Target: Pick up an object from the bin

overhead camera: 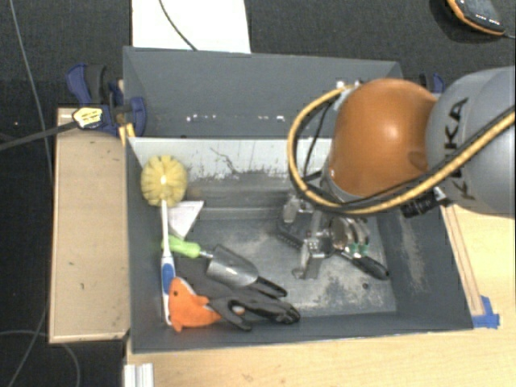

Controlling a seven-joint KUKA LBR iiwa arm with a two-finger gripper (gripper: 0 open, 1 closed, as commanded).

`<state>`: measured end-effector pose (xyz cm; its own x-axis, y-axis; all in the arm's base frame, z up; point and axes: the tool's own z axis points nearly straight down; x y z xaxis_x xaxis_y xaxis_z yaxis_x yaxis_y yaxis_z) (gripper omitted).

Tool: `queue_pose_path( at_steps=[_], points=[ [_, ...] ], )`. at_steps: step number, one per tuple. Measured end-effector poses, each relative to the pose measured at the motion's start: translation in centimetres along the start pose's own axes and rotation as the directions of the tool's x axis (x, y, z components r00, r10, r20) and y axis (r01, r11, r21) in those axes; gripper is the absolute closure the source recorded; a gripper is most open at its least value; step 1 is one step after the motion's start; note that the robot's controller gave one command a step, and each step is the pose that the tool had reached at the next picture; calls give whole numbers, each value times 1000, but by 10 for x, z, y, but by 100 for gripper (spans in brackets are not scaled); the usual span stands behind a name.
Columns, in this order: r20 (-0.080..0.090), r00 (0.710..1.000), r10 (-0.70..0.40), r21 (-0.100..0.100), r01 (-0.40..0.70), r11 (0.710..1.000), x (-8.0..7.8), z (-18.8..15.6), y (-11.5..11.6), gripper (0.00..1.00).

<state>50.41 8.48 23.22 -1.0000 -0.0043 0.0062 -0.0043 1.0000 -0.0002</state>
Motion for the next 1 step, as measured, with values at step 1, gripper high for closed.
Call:
queue_pose_path(
  at_steps=[1],
  points=[
    [9,1000,6,-1,-6,1000,-2,-4,-1,0]
  ],
)
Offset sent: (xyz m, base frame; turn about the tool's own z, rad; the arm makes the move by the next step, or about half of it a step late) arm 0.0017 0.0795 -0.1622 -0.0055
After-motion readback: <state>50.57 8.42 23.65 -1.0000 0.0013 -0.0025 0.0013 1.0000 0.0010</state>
